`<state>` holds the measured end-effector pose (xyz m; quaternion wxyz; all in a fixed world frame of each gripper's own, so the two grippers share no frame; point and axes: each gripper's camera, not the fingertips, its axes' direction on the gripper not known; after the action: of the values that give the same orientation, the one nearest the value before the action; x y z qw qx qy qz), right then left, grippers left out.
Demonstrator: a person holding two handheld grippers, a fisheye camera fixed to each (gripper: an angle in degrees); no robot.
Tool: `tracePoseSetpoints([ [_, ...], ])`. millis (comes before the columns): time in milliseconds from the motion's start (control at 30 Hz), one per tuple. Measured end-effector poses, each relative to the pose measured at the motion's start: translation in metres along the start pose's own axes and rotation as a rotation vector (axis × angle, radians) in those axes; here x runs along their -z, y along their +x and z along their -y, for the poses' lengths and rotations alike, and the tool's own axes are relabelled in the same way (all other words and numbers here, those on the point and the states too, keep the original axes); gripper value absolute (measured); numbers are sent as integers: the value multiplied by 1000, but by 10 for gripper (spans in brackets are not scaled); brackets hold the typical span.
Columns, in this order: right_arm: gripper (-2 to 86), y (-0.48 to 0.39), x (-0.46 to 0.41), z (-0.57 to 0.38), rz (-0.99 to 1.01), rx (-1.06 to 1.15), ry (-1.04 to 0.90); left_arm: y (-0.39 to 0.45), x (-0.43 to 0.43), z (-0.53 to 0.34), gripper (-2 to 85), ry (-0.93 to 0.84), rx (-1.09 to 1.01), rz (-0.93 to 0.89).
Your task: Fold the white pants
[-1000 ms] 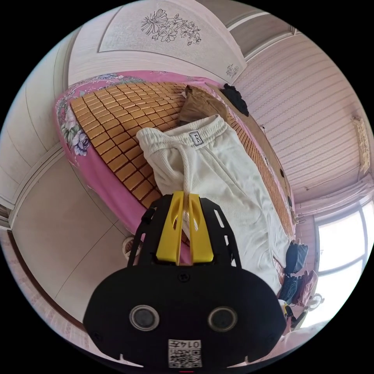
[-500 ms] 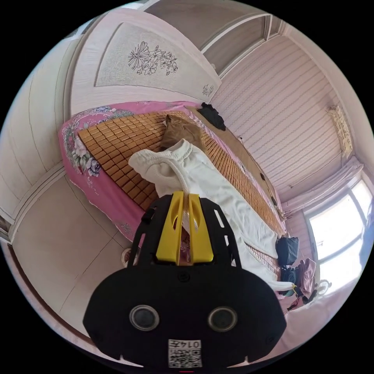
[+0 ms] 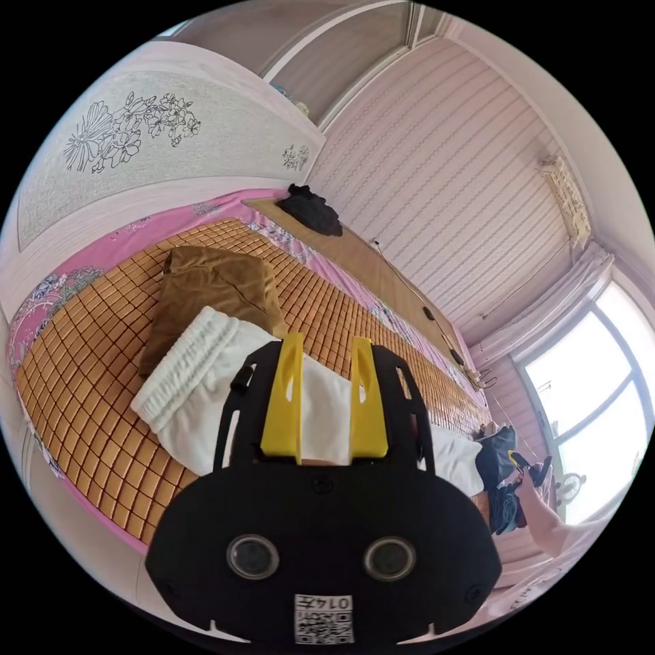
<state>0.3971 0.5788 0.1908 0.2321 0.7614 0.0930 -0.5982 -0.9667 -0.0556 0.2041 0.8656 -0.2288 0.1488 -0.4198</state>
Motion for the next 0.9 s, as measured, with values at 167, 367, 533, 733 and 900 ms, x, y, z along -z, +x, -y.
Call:
tracePoseSetpoints([
  [167,137,13,-48,-69,-129,13,-145,-44,-3,-41,127,-80,56,241],
  [367,134,33,-73,-102,48,-238,-80,-73,-50,-63,176,-248,127,481],
  [533,99,12,-85,-90,-41,-171,-167,-73,-110,-68,154,-328,246,489],
  [733,70,0,-63,-79,-16,-25,-187,-44,-146,-69,10,-389,154,484],
  [900,66,13,-21,-95,88,3,-149,-31,-138,-80,-5,-373,81,461],
])
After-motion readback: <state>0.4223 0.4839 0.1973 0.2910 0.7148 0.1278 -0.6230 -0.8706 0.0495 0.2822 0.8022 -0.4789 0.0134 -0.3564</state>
